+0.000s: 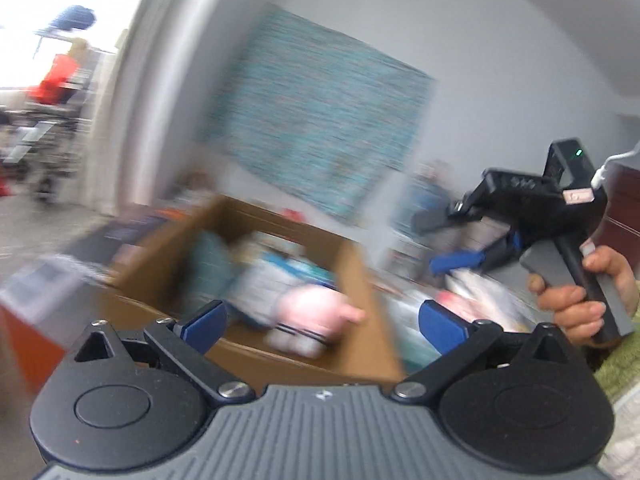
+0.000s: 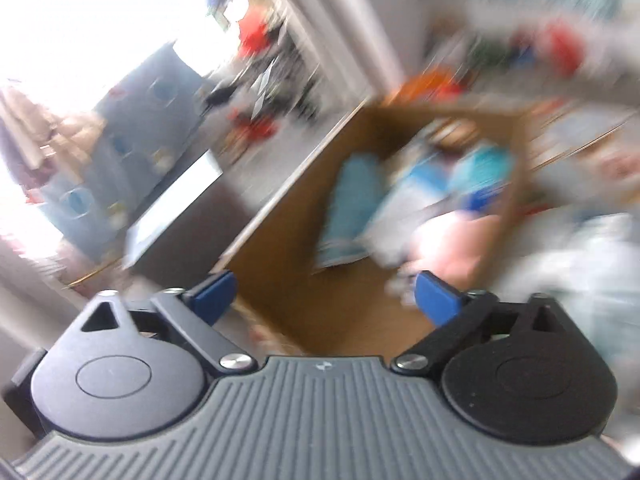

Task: Organize soft objects
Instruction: 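Move both grippers out of the box back toward the pile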

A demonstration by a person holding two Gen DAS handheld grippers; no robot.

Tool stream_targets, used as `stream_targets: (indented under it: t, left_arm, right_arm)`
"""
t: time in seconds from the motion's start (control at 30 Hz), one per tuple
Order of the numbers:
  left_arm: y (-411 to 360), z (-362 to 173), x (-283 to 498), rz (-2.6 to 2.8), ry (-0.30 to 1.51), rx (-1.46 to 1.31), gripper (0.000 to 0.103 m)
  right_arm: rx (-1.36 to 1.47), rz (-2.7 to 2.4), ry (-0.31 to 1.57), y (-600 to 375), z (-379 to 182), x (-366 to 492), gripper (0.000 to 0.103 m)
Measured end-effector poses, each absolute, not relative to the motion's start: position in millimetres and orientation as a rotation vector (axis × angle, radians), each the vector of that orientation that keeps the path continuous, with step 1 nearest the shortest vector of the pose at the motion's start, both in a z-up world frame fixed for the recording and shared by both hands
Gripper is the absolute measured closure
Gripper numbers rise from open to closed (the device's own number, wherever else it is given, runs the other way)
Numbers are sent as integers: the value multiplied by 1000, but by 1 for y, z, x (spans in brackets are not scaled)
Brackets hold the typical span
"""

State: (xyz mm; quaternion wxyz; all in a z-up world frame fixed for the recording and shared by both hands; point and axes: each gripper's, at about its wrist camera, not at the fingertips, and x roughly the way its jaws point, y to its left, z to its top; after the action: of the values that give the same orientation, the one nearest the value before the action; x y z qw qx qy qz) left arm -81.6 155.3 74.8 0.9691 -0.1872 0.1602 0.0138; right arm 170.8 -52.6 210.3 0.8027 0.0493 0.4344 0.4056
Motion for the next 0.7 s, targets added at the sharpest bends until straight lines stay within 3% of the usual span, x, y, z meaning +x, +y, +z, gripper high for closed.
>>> stream_targets:
  t: [0.23, 0.7]
  left_arm:
    - [73, 53, -56, -222, 404, -270, 0]
    - [-3, -17, -21, -330, 544, -167, 1]
  right_arm:
    - [-25, 437, 700, -177, 214, 79, 1]
    - [55, 51, 585, -253, 60, -1, 1]
